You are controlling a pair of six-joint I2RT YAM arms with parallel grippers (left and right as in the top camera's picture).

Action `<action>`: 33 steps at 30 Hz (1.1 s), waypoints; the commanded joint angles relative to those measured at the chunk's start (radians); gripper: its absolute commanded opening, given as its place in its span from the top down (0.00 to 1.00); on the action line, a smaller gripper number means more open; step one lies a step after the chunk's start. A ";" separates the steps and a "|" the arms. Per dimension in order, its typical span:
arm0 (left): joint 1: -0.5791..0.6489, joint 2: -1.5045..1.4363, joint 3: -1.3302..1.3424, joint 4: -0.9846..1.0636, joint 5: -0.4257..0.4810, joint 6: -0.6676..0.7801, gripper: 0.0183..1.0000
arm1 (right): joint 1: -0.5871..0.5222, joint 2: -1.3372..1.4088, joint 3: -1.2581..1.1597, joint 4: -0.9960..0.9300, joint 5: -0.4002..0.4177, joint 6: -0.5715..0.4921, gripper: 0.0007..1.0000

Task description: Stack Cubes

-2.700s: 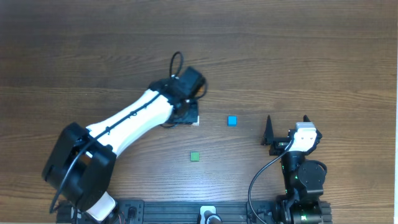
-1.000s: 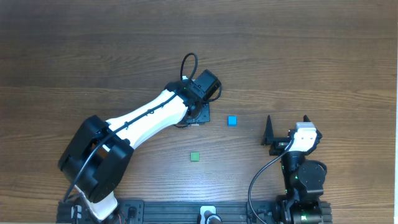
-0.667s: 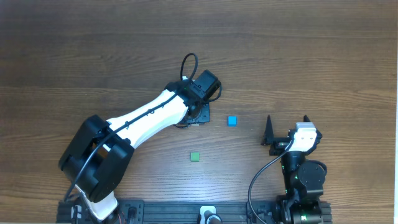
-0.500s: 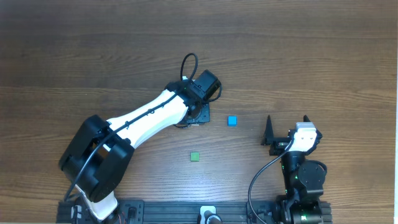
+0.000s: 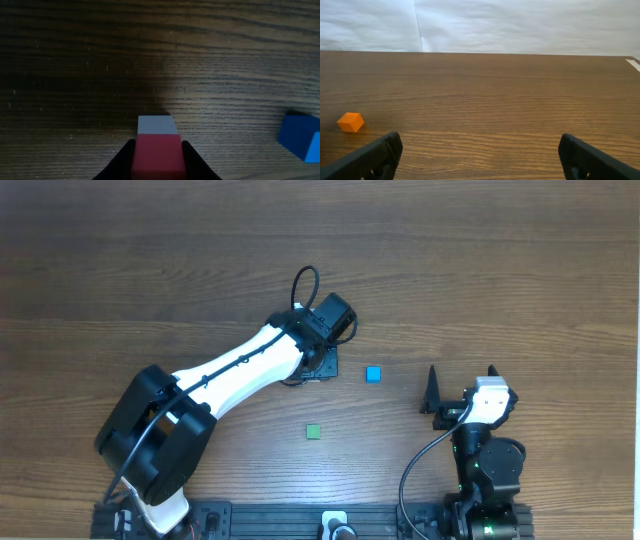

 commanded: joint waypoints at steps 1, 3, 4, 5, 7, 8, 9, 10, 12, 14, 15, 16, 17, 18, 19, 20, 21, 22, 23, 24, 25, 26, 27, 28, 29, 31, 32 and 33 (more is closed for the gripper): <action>-0.003 0.015 0.026 0.003 -0.016 -0.014 0.79 | -0.007 -0.008 -0.009 0.002 -0.005 -0.004 0.01; -0.003 0.015 0.026 0.003 -0.016 -0.014 0.78 | -0.007 -0.008 -0.009 0.002 -0.005 -0.004 0.01; -0.003 0.015 0.026 0.003 -0.016 -0.014 0.77 | -0.007 -0.008 -0.009 0.002 -0.005 -0.004 0.01; -0.003 0.015 0.026 0.003 -0.016 -0.014 0.77 | -0.007 -0.008 -0.009 0.002 -0.005 -0.004 0.01; -0.003 0.015 0.026 0.003 -0.016 -0.014 0.75 | -0.007 -0.008 -0.009 0.002 -0.005 -0.004 0.01; -0.003 0.015 0.026 0.003 -0.016 -0.013 0.75 | -0.007 -0.008 -0.009 0.002 -0.005 -0.004 0.01; -0.003 0.015 0.026 0.003 -0.016 -0.013 0.74 | -0.007 -0.008 -0.009 0.002 -0.005 -0.004 0.01; -0.003 0.015 0.026 0.003 -0.016 -0.013 0.73 | -0.007 -0.008 -0.009 0.002 -0.005 -0.004 0.01; -0.003 0.015 0.026 0.003 -0.016 -0.014 0.71 | -0.007 -0.008 -0.009 0.002 -0.005 -0.004 0.01; -0.003 0.015 0.026 0.003 -0.016 -0.013 0.71 | -0.007 -0.008 -0.009 0.002 -0.005 -0.004 0.01; -0.003 0.015 0.026 0.003 -0.016 -0.013 0.71 | -0.007 -0.008 -0.009 0.002 -0.005 -0.004 0.01; -0.003 0.015 0.026 0.003 -0.016 -0.013 0.70 | -0.007 -0.008 -0.009 0.002 -0.005 -0.004 0.01; -0.003 0.016 0.026 0.003 -0.016 -0.013 0.71 | -0.007 -0.008 -0.009 0.002 -0.005 -0.004 0.01; -0.003 0.016 0.026 0.003 -0.016 -0.013 0.70 | -0.007 -0.008 -0.009 0.002 -0.005 -0.004 0.01; -0.003 0.017 0.026 0.003 -0.016 -0.013 0.70 | -0.007 -0.008 -0.009 0.002 -0.005 -0.004 0.01; -0.003 0.017 0.026 0.003 -0.016 -0.013 0.70 | -0.007 -0.008 -0.009 0.002 -0.005 -0.004 0.01; -0.003 0.017 0.026 0.003 -0.016 -0.013 0.70 | -0.007 -0.008 -0.009 0.002 -0.005 -0.004 0.01; -0.003 0.017 0.026 0.003 -0.016 -0.013 0.69 | -0.007 -0.008 -0.009 0.002 -0.005 -0.004 0.01; -0.003 0.017 0.026 0.003 -0.016 -0.013 0.67 | -0.007 -0.008 -0.009 0.002 -0.005 -0.004 0.01; -0.003 0.017 0.026 0.005 -0.018 -0.014 0.64 | -0.007 -0.008 -0.009 0.002 -0.005 -0.004 0.01; -0.003 0.017 0.026 0.007 -0.020 -0.013 0.58 | -0.007 -0.008 -0.009 0.002 -0.005 -0.004 0.01; -0.003 0.017 0.028 0.010 -0.025 -0.013 0.53 | -0.007 -0.008 -0.009 0.002 -0.005 -0.004 0.01; -0.003 0.017 0.031 0.011 -0.028 -0.013 0.48 | -0.007 -0.008 -0.009 0.002 -0.005 -0.004 0.01; -0.002 0.017 0.038 0.011 -0.031 -0.013 0.45 | -0.007 -0.008 -0.009 0.002 -0.005 -0.004 0.01; 0.000 0.017 0.046 0.010 -0.034 -0.013 0.42 | -0.007 -0.008 -0.009 0.002 -0.005 -0.004 0.01; 0.005 0.017 0.067 0.010 -0.034 -0.009 0.38 | -0.007 -0.008 -0.009 0.002 -0.005 -0.004 0.01; 0.010 0.017 0.083 0.006 -0.035 -0.007 0.37 | -0.007 -0.008 -0.009 0.002 -0.005 -0.004 0.01; 0.016 0.017 0.098 0.002 -0.035 -0.004 0.36 | -0.007 -0.008 -0.009 0.002 -0.005 -0.004 0.01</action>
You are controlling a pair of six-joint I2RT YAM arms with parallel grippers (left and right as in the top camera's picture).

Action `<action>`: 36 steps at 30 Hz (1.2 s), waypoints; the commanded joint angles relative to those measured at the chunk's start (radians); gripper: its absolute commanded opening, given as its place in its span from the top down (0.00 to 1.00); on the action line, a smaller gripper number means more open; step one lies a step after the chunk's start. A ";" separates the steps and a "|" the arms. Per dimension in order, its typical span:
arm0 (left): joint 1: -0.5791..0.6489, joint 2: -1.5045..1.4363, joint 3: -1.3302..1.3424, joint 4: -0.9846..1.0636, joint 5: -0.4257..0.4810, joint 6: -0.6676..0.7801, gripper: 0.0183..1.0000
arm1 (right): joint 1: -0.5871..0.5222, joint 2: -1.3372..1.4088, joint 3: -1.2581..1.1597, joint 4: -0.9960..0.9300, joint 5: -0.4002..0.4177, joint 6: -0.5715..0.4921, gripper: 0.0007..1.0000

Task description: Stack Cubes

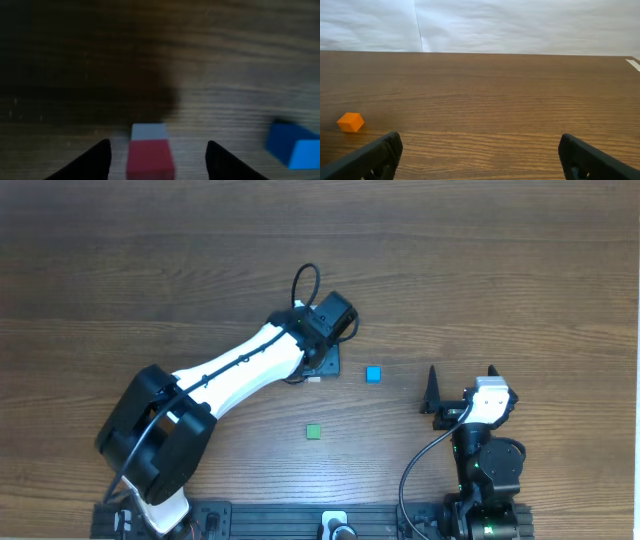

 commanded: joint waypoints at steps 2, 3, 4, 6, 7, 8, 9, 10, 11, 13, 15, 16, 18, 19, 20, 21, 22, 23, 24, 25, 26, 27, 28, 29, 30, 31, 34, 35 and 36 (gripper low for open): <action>0.035 0.014 0.107 -0.016 -0.029 0.011 0.35 | -0.007 -0.008 -0.009 0.002 -0.005 -0.004 0.01; 0.047 0.019 0.127 -0.019 -0.030 0.030 0.36 | -0.007 -0.008 -0.009 0.002 -0.005 -0.004 0.01; 0.059 0.028 0.150 -0.021 -0.031 0.049 0.36 | -0.007 -0.008 -0.009 0.002 -0.005 -0.004 0.00; 0.085 0.063 0.209 -0.027 -0.030 0.092 0.36 | -0.007 -0.008 -0.009 0.002 -0.005 -0.004 0.01; 0.097 0.088 0.246 -0.037 -0.030 0.113 0.36 | -0.007 -0.008 -0.009 0.002 -0.005 -0.004 0.01; 0.105 0.111 0.276 -0.047 -0.031 0.124 0.36 | -0.007 -0.008 -0.009 0.002 -0.005 -0.004 0.01; 0.113 0.134 0.303 -0.056 -0.031 0.137 0.36 | -0.007 -0.008 -0.009 0.002 -0.005 -0.004 0.01; 0.121 0.158 0.327 -0.065 -0.036 0.139 0.36 | -0.007 -0.008 -0.009 0.002 -0.005 -0.004 0.01; 0.128 0.175 0.341 -0.070 -0.039 0.140 0.36 | -0.007 -0.008 -0.009 0.002 -0.005 -0.004 0.01; 0.140 0.204 0.349 -0.067 -0.038 0.139 0.36 | -0.007 -0.008 -0.009 0.002 -0.005 -0.004 0.01; 0.147 0.230 0.349 -0.064 -0.038 0.139 0.36 | -0.007 -0.008 -0.009 0.002 -0.005 -0.004 0.01; 0.150 0.241 0.349 -0.061 -0.039 0.140 0.36 | -0.007 -0.008 -0.009 0.002 -0.005 -0.004 0.01; 0.153 0.264 0.349 -0.055 -0.039 0.140 0.37 | -0.007 -0.008 -0.009 0.002 -0.005 -0.004 0.01; 0.153 0.273 0.349 -0.052 -0.038 0.141 0.37 | -0.007 -0.008 -0.009 0.002 -0.005 -0.004 0.01; 0.153 0.281 0.349 -0.049 -0.038 0.141 0.38 | -0.007 -0.008 -0.009 0.002 -0.005 -0.004 0.01; 0.153 0.288 0.349 -0.045 -0.038 0.144 0.38 | -0.007 -0.008 -0.009 0.002 -0.005 -0.004 0.01; 0.152 0.292 0.349 -0.045 -0.038 0.144 0.38 | -0.007 -0.008 -0.009 0.002 -0.005 -0.004 0.01; 0.152 0.299 0.349 -0.045 -0.038 0.144 0.38 | -0.007 -0.008 -0.009 0.002 -0.005 -0.004 0.01; 0.152 0.304 0.349 -0.045 -0.038 0.144 0.38 | -0.007 -0.008 -0.009 0.002 -0.005 -0.004 0.01; 0.152 0.308 0.349 -0.045 -0.038 0.144 0.39 | -0.007 -0.008 -0.009 0.002 -0.005 -0.004 0.01; 0.152 0.311 0.349 -0.045 -0.038 0.144 0.39 | -0.007 -0.008 -0.009 0.002 -0.005 -0.004 0.01; 0.152 0.314 0.349 -0.043 -0.038 0.145 0.40 | -0.007 -0.008 -0.009 0.002 -0.005 -0.004 0.01; 0.152 0.314 0.349 -0.040 -0.038 0.151 0.42 | -0.007 -0.008 -0.009 0.002 -0.005 -0.004 0.01; 0.152 0.314 0.349 -0.035 -0.038 0.155 0.44 | -0.007 -0.008 -0.009 0.002 -0.005 -0.004 0.01; 0.152 0.314 0.349 -0.030 -0.038 0.158 0.45 | -0.007 -0.008 -0.009 0.002 -0.005 -0.004 0.01; 0.152 0.314 0.349 -0.027 -0.038 0.158 0.46 | -0.007 -0.008 -0.009 0.002 -0.005 -0.004 0.01; 0.152 0.314 0.349 -0.020 -0.038 0.158 0.48 | -0.007 -0.008 -0.009 0.002 -0.005 -0.004 0.01; 0.152 0.314 0.349 -0.018 -0.038 0.158 0.48 | -0.007 -0.008 -0.009 0.002 -0.005 -0.004 0.01; 0.151 0.315 0.349 -0.014 -0.038 0.158 0.48 | -0.007 -0.008 -0.009 0.002 -0.005 -0.004 0.01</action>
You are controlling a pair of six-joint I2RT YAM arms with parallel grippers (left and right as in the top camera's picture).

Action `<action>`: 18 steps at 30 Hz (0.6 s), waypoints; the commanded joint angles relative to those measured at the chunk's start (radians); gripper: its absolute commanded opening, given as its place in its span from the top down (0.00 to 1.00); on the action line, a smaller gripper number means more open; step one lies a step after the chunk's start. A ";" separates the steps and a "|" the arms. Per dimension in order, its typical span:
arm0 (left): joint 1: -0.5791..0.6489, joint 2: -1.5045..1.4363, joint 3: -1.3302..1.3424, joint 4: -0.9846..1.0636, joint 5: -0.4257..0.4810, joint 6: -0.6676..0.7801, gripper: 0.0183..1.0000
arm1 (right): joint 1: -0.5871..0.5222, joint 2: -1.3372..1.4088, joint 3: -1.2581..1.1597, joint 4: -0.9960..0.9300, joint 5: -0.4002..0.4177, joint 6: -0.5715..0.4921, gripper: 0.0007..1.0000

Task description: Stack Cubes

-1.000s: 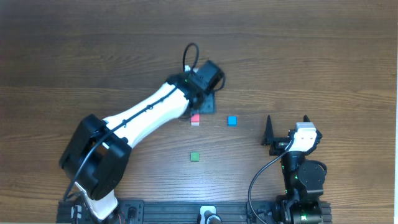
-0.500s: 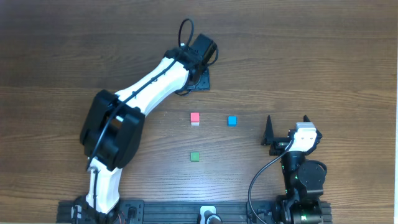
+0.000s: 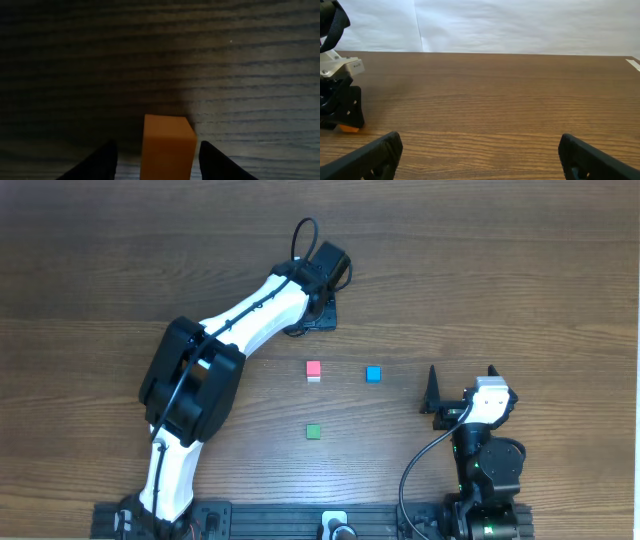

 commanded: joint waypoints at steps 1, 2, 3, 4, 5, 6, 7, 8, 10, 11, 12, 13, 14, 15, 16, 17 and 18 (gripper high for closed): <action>0.003 0.014 0.013 0.014 -0.012 0.016 0.49 | -0.007 -0.008 -0.009 0.002 -0.005 -0.005 0.01; 0.003 0.014 0.013 0.020 -0.012 0.019 0.50 | -0.007 -0.008 -0.009 0.002 -0.005 -0.005 0.01; 0.003 0.014 0.013 0.023 -0.012 0.020 0.50 | -0.007 -0.008 -0.009 0.002 -0.005 -0.005 0.01; 0.002 0.014 0.013 0.024 -0.012 0.020 0.52 | -0.007 -0.008 -0.009 0.002 -0.005 -0.005 0.01; 0.002 0.014 0.013 0.024 -0.012 0.020 0.53 | -0.007 -0.008 -0.009 0.002 -0.005 -0.005 0.01; 0.001 0.014 0.013 0.024 -0.012 0.021 0.55 | -0.007 -0.008 -0.009 0.002 -0.005 -0.005 0.01; 0.000 0.015 0.013 0.024 -0.012 0.023 0.57 | -0.007 -0.008 -0.009 0.002 -0.005 -0.005 0.01; 0.000 0.015 0.013 0.024 -0.013 0.023 0.60 | -0.007 -0.008 -0.009 0.002 -0.005 -0.005 0.01; -0.001 0.015 0.013 0.024 -0.013 0.023 0.63 | -0.007 -0.008 -0.009 0.002 -0.005 -0.005 0.01; -0.001 0.015 0.013 0.024 -0.013 0.023 0.66 | -0.007 -0.008 -0.009 0.002 -0.005 -0.005 0.01; -0.001 0.015 0.013 0.024 -0.013 0.023 0.68 | -0.007 -0.008 -0.009 0.002 -0.005 -0.005 0.01; -0.001 0.015 0.013 0.024 -0.012 0.024 0.71 | -0.007 -0.008 -0.009 0.002 -0.005 -0.005 0.01; -0.001 0.015 0.013 0.024 -0.013 0.024 0.73 | -0.007 -0.008 -0.009 0.002 -0.005 -0.005 0.01; -0.002 0.015 0.013 0.024 -0.012 0.031 0.76 | -0.007 -0.008 -0.009 0.002 -0.005 -0.005 0.01; -0.002 0.015 0.013 0.024 -0.012 0.031 0.77 | -0.007 -0.008 -0.009 0.002 -0.005 -0.005 0.01; -0.001 0.015 0.013 0.024 -0.012 0.039 0.78 | -0.007 -0.008 -0.009 0.002 -0.005 -0.005 0.01; -0.001 0.015 0.013 0.024 -0.012 0.039 0.79 | -0.007 -0.008 -0.009 0.002 -0.005 -0.005 0.01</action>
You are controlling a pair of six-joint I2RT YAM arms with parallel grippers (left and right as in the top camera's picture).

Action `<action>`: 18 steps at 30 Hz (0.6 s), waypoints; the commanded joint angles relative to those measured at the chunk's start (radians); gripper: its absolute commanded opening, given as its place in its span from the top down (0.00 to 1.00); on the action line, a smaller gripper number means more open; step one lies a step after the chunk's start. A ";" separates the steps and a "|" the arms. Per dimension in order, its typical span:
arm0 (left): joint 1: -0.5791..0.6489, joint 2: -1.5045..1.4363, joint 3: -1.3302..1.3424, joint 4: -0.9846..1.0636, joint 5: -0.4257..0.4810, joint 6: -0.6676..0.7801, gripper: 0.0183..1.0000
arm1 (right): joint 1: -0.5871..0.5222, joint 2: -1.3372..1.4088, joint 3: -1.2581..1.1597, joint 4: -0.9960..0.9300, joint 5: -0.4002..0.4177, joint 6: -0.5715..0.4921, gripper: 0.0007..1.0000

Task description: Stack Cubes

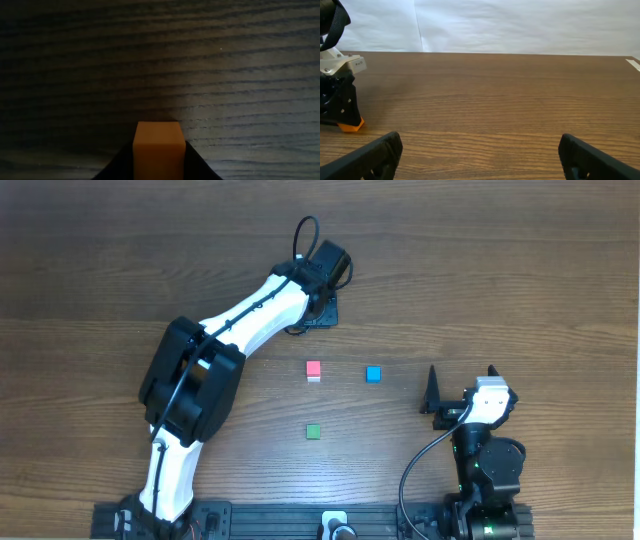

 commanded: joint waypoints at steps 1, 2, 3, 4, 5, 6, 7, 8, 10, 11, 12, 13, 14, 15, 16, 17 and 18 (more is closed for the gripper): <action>-0.001 0.015 0.013 0.003 -0.012 0.025 0.80 | -0.007 -0.008 -0.009 0.002 -0.005 -0.005 0.01; -0.001 0.015 0.013 0.002 -0.012 0.025 0.80 | -0.007 -0.008 -0.009 0.002 -0.005 -0.005 0.01; -0.001 0.015 0.013 0.001 -0.012 0.025 0.81 | -0.007 -0.008 -0.009 0.002 -0.005 -0.005 0.01; -0.001 0.012 0.013 -0.002 -0.012 0.025 0.82 | -0.007 -0.008 -0.009 0.002 -0.005 -0.005 0.01; -0.002 0.006 0.013 -0.008 -0.012 0.024 0.83 | -0.007 -0.008 -0.009 0.002 -0.005 -0.005 0.01; -0.004 -0.002 0.013 -0.014 -0.012 0.024 0.84 | -0.007 -0.008 -0.009 0.002 -0.005 -0.005 0.01; -0.008 -0.015 0.013 -0.021 -0.012 0.023 0.86 | -0.007 -0.008 -0.009 0.002 -0.005 -0.005 0.01; -0.013 -0.030 0.013 -0.026 -0.012 0.020 0.87 | -0.007 -0.008 -0.009 0.002 -0.005 -0.005 0.01; -0.027 -0.075 0.013 -0.036 -0.013 0.020 0.92 | -0.007 -0.008 -0.009 0.002 -0.005 -0.005 0.01; -0.032 -0.093 0.013 -0.042 -0.013 0.017 0.94 | -0.007 -0.008 -0.009 0.002 -0.005 -0.005 0.01; -0.037 -0.117 0.013 -0.055 -0.021 -0.003 0.97 | -0.007 -0.008 -0.009 0.002 -0.005 -0.005 0.01; -0.044 -0.145 0.013 -0.076 -0.028 -0.024 0.98 | -0.007 -0.008 -0.009 0.002 -0.005 -0.005 0.01; -0.049 -0.168 0.013 -0.096 -0.031 -0.033 0.98 | -0.007 -0.008 -0.009 0.002 -0.005 -0.005 0.01; -0.055 -0.189 0.013 -0.117 -0.031 -0.041 0.98 | -0.007 -0.008 -0.009 0.002 -0.005 -0.005 0.01; -0.064 -0.212 0.013 -0.143 -0.031 -0.051 0.98 | -0.007 -0.008 -0.009 0.002 -0.005 -0.005 0.01; -0.073 -0.232 0.010 -0.163 -0.031 -0.051 0.98 | -0.007 -0.008 -0.009 0.002 -0.005 -0.005 0.01; -0.082 -0.249 0.004 -0.174 -0.032 -0.052 0.98 | -0.007 -0.008 -0.009 0.002 -0.005 -0.005 0.01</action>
